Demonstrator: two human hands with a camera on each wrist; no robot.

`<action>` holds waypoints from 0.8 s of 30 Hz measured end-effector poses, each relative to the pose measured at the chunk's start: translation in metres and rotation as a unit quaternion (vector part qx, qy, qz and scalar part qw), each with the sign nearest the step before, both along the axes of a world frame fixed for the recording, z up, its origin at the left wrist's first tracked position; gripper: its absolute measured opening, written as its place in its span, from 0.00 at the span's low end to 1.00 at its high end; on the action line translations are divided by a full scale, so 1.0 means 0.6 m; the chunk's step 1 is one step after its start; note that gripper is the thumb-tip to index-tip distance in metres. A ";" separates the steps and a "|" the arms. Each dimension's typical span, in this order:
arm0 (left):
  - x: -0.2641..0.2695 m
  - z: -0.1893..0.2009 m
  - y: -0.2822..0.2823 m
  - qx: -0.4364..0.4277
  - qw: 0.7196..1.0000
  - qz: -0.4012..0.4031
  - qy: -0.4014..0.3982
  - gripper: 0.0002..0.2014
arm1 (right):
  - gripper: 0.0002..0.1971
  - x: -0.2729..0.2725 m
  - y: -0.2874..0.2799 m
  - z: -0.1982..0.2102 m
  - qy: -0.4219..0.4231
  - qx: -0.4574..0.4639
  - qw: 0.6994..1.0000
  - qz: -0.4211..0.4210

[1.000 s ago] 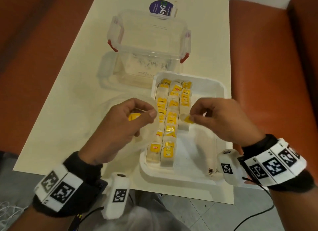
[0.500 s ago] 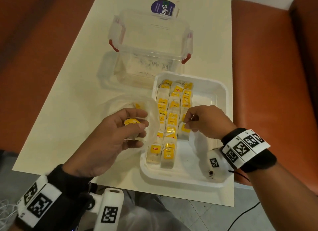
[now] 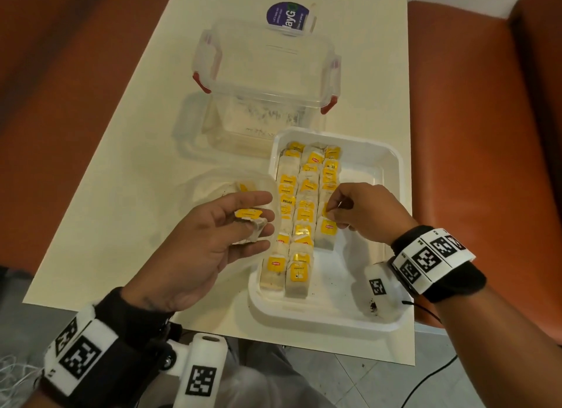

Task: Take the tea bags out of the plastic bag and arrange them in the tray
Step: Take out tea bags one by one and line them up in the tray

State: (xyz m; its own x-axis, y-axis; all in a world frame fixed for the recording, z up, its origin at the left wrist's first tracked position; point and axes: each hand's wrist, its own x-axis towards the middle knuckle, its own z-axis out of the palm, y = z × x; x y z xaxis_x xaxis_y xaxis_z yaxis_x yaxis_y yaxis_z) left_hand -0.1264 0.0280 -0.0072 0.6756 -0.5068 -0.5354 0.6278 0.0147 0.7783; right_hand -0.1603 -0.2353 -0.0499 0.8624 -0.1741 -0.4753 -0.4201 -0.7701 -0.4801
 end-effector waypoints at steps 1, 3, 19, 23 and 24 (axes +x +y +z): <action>-0.001 0.001 -0.003 0.001 1.000 0.003 0.000 0.17 | 0.03 -0.002 0.000 0.001 -0.008 -0.003 1.000 -0.003; -0.004 0.002 -0.009 0.008 1.000 0.005 -0.007 0.17 | 0.04 -0.005 0.003 0.007 -0.029 -0.014 0.999 -0.006; -0.005 0.015 -0.056 -0.058 0.967 -0.237 0.067 0.31 | 0.15 -0.047 0.049 0.152 -0.094 0.216 0.953 0.188; -0.013 0.010 -0.059 -0.078 0.965 -0.231 0.092 0.23 | 0.07 -0.055 0.042 0.160 -0.072 0.204 0.964 0.153; -0.017 0.011 -0.060 -0.065 0.965 -0.244 0.070 0.22 | 0.06 -0.057 0.040 0.164 -0.068 0.208 0.964 0.149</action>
